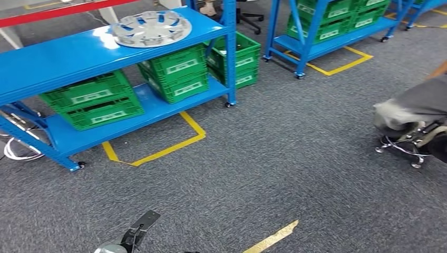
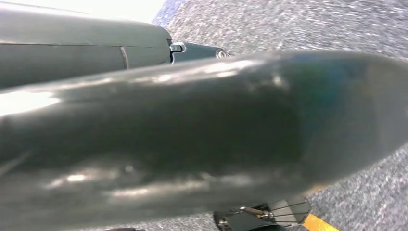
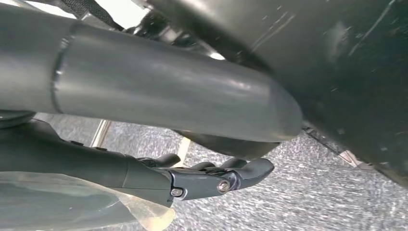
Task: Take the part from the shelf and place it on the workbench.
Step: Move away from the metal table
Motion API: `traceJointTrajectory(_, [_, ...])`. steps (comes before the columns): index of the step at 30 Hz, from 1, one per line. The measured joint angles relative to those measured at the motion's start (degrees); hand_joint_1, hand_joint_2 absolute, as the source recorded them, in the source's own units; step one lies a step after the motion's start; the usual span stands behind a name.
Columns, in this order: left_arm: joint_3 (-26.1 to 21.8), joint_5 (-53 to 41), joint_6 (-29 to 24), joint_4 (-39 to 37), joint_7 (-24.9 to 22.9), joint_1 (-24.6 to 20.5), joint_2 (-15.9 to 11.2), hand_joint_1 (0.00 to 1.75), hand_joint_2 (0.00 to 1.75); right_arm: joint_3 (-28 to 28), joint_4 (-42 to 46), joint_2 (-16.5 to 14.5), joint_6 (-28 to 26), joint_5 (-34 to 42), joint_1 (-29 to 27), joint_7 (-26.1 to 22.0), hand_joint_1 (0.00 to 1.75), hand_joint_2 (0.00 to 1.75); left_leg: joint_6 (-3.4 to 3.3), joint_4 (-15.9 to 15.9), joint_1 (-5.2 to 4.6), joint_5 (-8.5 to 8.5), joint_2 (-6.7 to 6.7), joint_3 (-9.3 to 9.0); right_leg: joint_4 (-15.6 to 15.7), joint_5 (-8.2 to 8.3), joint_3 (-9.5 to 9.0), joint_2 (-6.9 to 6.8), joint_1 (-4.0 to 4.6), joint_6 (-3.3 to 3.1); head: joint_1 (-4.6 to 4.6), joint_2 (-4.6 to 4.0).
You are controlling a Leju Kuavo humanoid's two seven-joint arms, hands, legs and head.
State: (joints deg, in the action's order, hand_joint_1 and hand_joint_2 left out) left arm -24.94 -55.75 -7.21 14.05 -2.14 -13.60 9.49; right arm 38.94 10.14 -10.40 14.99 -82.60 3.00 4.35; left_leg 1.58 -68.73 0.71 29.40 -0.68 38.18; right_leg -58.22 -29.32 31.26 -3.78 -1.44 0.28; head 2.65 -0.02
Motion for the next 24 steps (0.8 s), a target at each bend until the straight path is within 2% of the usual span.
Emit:
traceJointTrajectory(2, [-0.02,-0.07,0.0,0.0,0.0,-0.19,0.02,0.0,0.0,-0.01,0.01,-0.01,0.0,-0.04,0.02,0.0,0.0,0.0,-0.49,6.96,-0.49,-2.5,-2.9,-3.45,-0.06,-0.39,-0.41,-1.28,0.3,0.56,0.02,0.0])
traceJointTrajectory(3, [-0.02,-0.1,0.0,0.0,0.0,-0.3,0.03,0.0,0.0,-0.02,0.01,-0.01,0.0,-0.09,0.03,0.01,0.0,0.0,-0.84,8.82,-0.75,-2.81,-3.92,-4.23,-0.05,-0.55,-0.56,-1.89,0.49,0.85,-0.02,0.0])
traceJointTrajectory(4, [-0.02,-0.13,0.01,0.0,-0.01,-0.35,0.03,0.0,0.0,-0.02,0.01,-0.01,0.0,-0.14,0.05,0.01,0.0,0.0,-1.19,9.38,-0.99,-2.56,-4.22,-4.31,0.0,-0.67,-0.68,-2.52,0.68,1.13,-0.03,0.0])
traceJointTrajectory(5, [-0.03,-0.14,0.02,0.0,-0.11,-0.37,0.01,0.0,0.0,-0.02,0.01,-0.01,0.0,-0.21,0.13,0.02,0.0,0.0,-1.59,9.52,-1.0,-2.6,-3.54,-4.16,0.09,-0.77,-0.85,-3.22,0.73,1.41,-0.02,0.0])
traceJointTrajectory(6, [-0.04,-0.14,0.03,0.0,-0.32,-0.35,0.03,0.0,0.0,-0.03,0.02,0.0,0.0,-0.29,0.26,0.03,0.0,0.0,-1.93,9.62,-0.89,-2.68,-2.82,-4.12,0.08,-1.02,-0.9,-3.29,0.65,1.75,-0.05,0.0])
traceJointTrajectory(7, [-0.05,-0.14,0.04,0.0,-0.63,-0.42,0.05,0.0,0.0,-0.05,0.03,0.0,0.01,-0.38,0.4,0.01,0.0,0.0,-2.29,9.74,-0.76,-2.77,-2.09,-4.14,-0.45,-1.6,-0.72,-2.42,0.52,2.05,-0.08,0.0])
traceJointTrajectory(8, [-0.07,-0.14,0.05,0.0,-0.94,-0.66,0.1,0.0,0.0,-0.08,0.04,0.01,0.01,-0.46,0.51,-0.05,0.0,0.0,-2.68,9.87,-0.62,-2.9,-1.39,-4.17,-1.97,-2.65,-0.04,-0.98,0.4,2.27,-0.19,0.0])
traceJointTrajectory(10, [-0.1,-0.14,0.09,0.0,-1.38,-1.45,0.34,0.0,0.0,-0.13,0.05,0.09,0.02,-0.58,0.53,-0.21,0.0,0.0,-3.24,9.93,-0.5,-3.03,0.04,-4.15,-8.49,-5.87,3.17,2.31,0.31,2.4,-0.44,0.0])
traceJointTrajectory(11, [-0.1,-0.14,0.1,0.0,-1.55,-1.8,0.47,0.0,0.0,-0.14,0.05,0.15,0.02,-0.6,0.49,-0.28,0.0,0.0,-3.4,9.93,-0.54,-3.05,0.83,-4.14,-12.37,-7.28,5.24,3.04,0.35,2.39,-0.5,0.0])
traceJointTrajectory(12, [-0.1,-0.14,0.1,0.0,-1.73,-2.04,0.58,0.0,0.0,-0.14,0.05,0.2,0.02,-0.61,0.47,-0.31,0.0,0.0,-3.46,9.92,-0.59,-3.05,1.62,-4.18,-15.18,-7.8,6.94,3.4,0.39,2.35,-0.51,0.0])
traceJointTrajectory(13, [-0.11,-0.14,0.1,0.0,-1.88,-2.15,0.63,0.0,0.0,-0.15,0.05,0.24,0.01,-0.6,0.47,-0.33,0.0,0.0,-3.5,9.91,-0.63,-3.02,2.29,-4.26,-16.0,-7.16,7.79,3.56,0.41,2.27,-0.52,0.0])
traceJointTrajectory(14, [-0.13,-0.09,0.09,0.0,-1.99,-2.19,0.64,0.0,0.0,-0.15,0.05,0.28,-0.03,-0.6,0.5,-0.35,0.0,0.0,-3.51,9.9,-0.65,-2.97,2.87,-4.4,-14.48,-5.38,7.53,3.65,0.41,2.12,-0.51,0.0])
traceJointTrajectory(16, [-0.22,0.17,0.05,0.0,-2.03,-2.18,0.65,0.0,0.0,-0.15,0.05,0.39,-0.63,-0.52,0.57,-0.59,0.0,0.0,-3.35,9.86,-0.67,-2.78,3.7,-4.7,-7.32,-0.92,4.86,3.89,0.41,1.74,-0.57,0.0])
traceJointTrajectory(17, [-0.32,0.38,0.02,0.0,-2.02,-2.19,0.64,0.0,0.0,-0.15,0.05,0.44,-1.17,-0.43,0.65,-0.8,0.0,0.0,-3.14,9.71,-0.77,-2.64,4.01,-4.72,-3.92,0.39,3.34,4.09,0.42,1.57,-0.6,0.0])
traceJointTrajectory(18, [-0.46,0.56,-0.01,0.0,-2.01,-2.17,0.62,0.0,0.0,-0.15,0.05,0.46,-1.77,-0.29,0.73,-1.05,0.0,0.0,-2.88,9.61,-0.87,-2.55,4.16,-4.65,-1.82,0.96,2.39,4.3,0.44,1.42,-0.56,0.0])
traceJointTrajectory(19, [-0.62,0.7,-0.04,0.0,-1.99,-2.13,0.6,0.0,0.0,-0.14,0.05,0.46,-2.27,-0.13,0.79,-1.22,0.0,0.0,-2.62,9.56,-0.93,-2.53,4.23,-4.56,-1.02,0.88,1.98,4.48,0.51,1.28,-0.52,0.0])
traceJointTrajectory(22, [-0.91,0.73,-0.11,0.0,-1.99,-2.05,0.42,0.0,0.0,-0.1,0.05,0.49,-3.01,0.16,0.72,-1.67,0.0,0.0,-1.8,9.17,-0.83,-2.13,3.91,-4.39,-0.63,1.09,1.74,4.34,0.45,0.57,-0.35,0.0])
traceJointTrajectory(24, [-0.93,0.68,-0.17,0.0,-2.01,-2.17,0.26,0.0,0.0,-0.09,0.05,0.51,-3.08,0.21,0.75,-2.05,0.0,0.0,-1.12,5.59,-0.73,0.22,2.68,-2.95,-0.36,1.18,1.55,3.94,0.26,-0.05,-0.02,0.0])
